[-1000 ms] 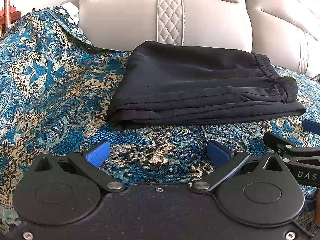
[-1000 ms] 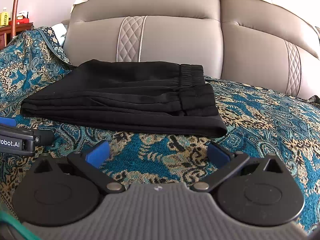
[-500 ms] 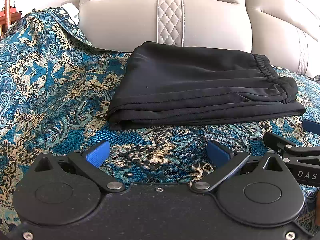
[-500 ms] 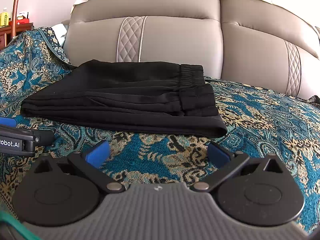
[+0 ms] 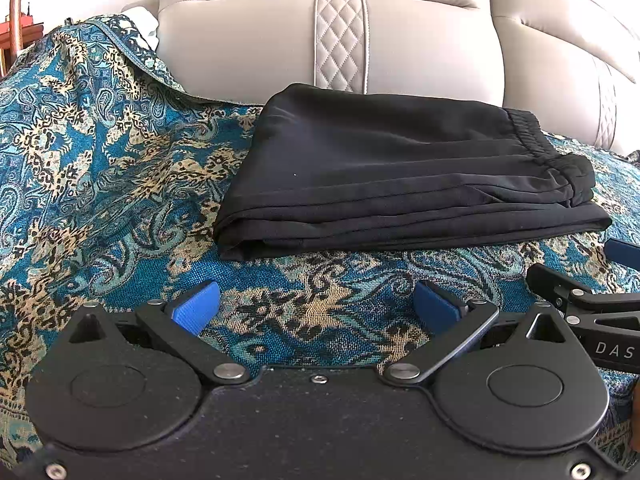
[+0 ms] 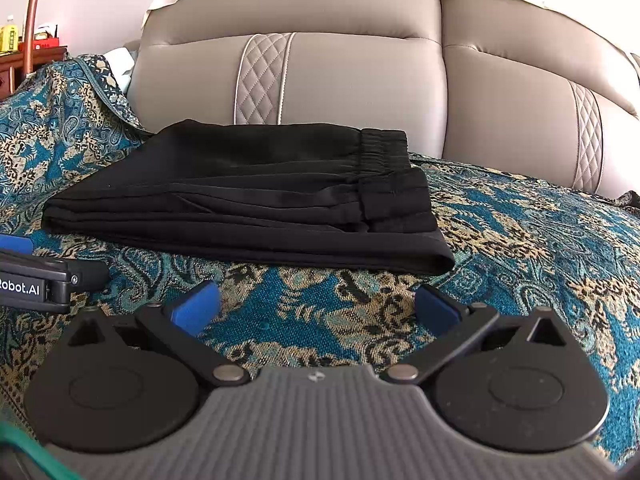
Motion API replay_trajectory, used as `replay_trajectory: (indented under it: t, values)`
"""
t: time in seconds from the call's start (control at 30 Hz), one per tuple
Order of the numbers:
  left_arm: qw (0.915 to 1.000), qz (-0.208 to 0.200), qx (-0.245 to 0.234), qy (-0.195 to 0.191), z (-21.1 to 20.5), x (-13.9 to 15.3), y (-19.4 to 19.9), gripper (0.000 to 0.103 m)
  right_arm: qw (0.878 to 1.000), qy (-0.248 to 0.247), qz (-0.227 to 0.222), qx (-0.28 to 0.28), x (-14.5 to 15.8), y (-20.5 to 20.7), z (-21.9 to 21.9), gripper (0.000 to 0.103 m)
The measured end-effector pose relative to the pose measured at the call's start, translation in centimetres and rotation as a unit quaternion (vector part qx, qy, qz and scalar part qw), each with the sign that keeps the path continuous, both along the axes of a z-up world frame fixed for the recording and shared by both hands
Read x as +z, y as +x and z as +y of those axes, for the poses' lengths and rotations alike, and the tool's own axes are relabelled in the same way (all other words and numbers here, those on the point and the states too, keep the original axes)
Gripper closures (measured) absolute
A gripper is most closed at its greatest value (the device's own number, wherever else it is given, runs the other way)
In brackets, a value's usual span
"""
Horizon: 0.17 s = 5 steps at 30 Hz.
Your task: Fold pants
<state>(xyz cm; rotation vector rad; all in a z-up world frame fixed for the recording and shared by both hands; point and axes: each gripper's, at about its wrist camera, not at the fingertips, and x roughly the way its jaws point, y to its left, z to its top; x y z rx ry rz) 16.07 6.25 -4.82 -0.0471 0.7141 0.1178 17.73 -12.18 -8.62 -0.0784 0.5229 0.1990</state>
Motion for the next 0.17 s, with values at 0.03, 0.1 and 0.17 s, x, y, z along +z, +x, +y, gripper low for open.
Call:
replay_trajectory:
  t: [0.03, 0.1, 0.17]
  values:
    - [1.0, 0.0, 0.0, 0.0, -0.02, 0.0, -0.01, 0.0, 1.0, 0.0, 0.0, 0.0, -0.01, 0.02, 0.02, 0.0]
    - [1.0, 0.0, 0.0, 0.0, 0.0, -0.01, 0.05, 0.0, 1.0, 0.0, 0.0, 0.0, -0.01, 0.0, -0.01, 0.0]
    - [1.0, 0.0, 0.0, 0.0, -0.02, -0.01, -0.02, 0.0, 1.0, 0.0, 0.0, 0.0, -0.02, -0.01, -0.01, 0.0]
